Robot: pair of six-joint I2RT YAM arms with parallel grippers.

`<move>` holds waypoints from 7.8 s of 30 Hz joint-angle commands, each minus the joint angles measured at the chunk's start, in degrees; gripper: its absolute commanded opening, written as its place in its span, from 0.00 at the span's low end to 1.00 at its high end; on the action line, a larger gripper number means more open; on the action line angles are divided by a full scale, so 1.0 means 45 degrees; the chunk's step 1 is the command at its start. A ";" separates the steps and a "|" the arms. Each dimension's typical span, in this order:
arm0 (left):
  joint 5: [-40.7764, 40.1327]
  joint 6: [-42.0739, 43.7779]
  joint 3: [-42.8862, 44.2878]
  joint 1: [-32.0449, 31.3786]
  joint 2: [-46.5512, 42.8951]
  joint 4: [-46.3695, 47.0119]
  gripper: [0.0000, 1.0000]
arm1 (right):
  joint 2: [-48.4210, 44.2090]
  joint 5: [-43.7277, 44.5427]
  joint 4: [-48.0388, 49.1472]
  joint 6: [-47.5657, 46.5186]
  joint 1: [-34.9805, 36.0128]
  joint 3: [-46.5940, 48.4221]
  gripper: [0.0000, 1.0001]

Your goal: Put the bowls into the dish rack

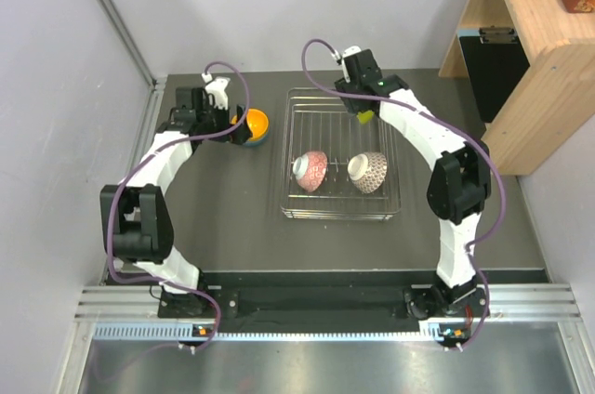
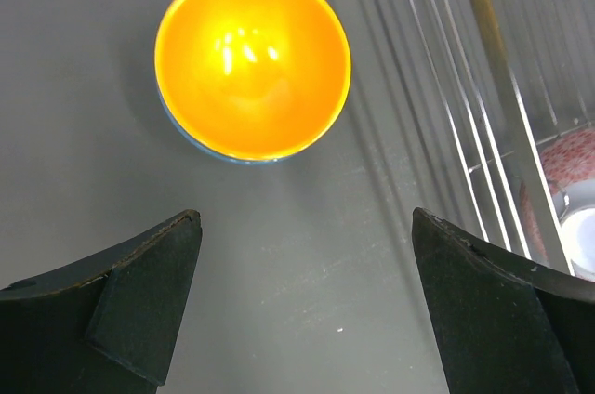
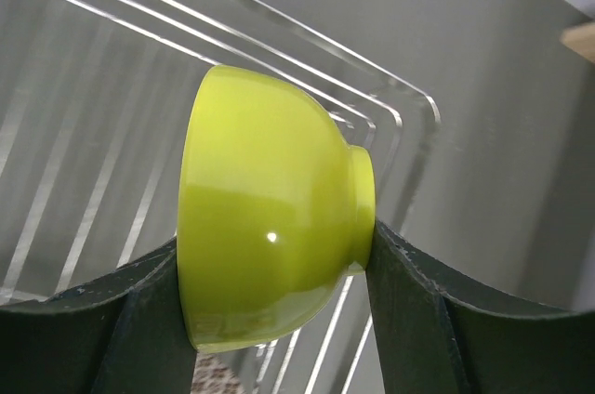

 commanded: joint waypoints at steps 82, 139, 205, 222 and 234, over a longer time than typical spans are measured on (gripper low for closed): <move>-0.1065 0.0900 0.0611 0.0282 0.1482 0.1218 0.99 | 0.2705 0.6039 0.1154 -0.3301 0.1192 0.1564 1.00; -0.1925 0.1603 0.4284 0.0068 0.5272 0.0124 0.00 | 0.2803 0.6294 0.1331 -0.3536 0.0039 0.1408 1.00; -0.1261 0.1330 0.6080 -0.4774 0.0722 -0.1185 0.00 | -0.0909 -1.6906 0.4807 0.7420 -0.2441 -0.1873 1.00; -0.1007 0.1291 0.6139 -0.5401 0.0468 -0.1048 0.00 | 0.0146 -2.0054 0.8088 0.9627 -0.2519 -0.3259 1.00; -0.0656 0.1095 0.6042 -0.5616 0.0351 -0.1030 0.00 | 0.0165 -2.0269 0.8890 0.9901 -0.2187 -0.3339 0.99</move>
